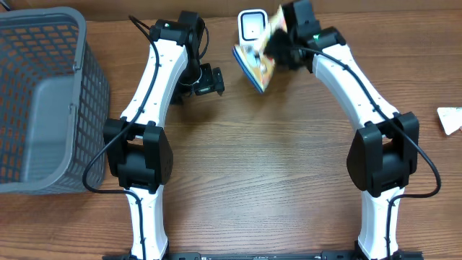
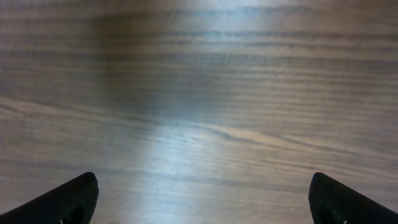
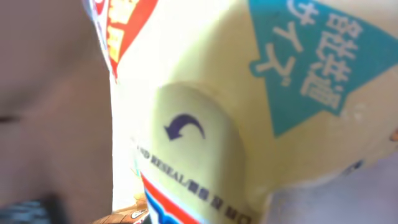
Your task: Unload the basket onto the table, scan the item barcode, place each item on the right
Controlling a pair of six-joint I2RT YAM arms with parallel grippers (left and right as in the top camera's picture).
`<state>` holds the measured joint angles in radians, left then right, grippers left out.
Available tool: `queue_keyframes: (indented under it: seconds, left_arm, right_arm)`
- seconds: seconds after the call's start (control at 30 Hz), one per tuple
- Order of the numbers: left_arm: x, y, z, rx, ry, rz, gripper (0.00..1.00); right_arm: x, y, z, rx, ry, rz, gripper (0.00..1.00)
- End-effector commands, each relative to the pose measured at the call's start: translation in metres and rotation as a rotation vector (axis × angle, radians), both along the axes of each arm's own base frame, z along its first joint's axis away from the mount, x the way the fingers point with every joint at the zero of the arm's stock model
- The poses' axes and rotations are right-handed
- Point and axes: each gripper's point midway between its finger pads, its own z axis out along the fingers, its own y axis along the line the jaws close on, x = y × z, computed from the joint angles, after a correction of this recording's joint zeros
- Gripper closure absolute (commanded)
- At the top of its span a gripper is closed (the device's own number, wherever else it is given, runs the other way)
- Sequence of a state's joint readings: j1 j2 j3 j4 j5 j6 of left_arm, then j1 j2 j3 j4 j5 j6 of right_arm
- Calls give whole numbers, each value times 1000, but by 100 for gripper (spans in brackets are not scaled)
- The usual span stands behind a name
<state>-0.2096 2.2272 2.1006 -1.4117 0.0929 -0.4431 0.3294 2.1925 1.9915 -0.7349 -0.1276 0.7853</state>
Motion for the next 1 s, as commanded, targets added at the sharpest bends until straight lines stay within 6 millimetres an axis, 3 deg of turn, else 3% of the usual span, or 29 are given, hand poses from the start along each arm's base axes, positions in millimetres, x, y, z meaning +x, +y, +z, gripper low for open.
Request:
queue_keyframes:
  seconds: [0.0, 0.1, 0.3, 0.47, 0.67, 0.97]
  left_arm:
    - [4, -4, 0, -5, -20, 0, 0]
    - [9, -5, 1, -9, -38, 0, 0]
    - [8, -5, 1, -10, -38, 0, 1]
    - [8, -5, 1, -9, -38, 0, 1]
    - [8, -5, 1, -10, -38, 0, 1]
    - [8, -5, 1, -9, -38, 0, 0]
  right_arm:
    - [18, 7, 33, 55, -113, -9, 96]
    - [35, 14, 34, 107, -161, -39, 96]
    - [58, 22, 7, 169, -178, -82, 96]
    - [60, 27, -5, 160, -175, -76, 96]
    - [58, 44, 2, 101, -251, 27, 96]
    - [56, 50, 2, 16, -305, 137, 96]
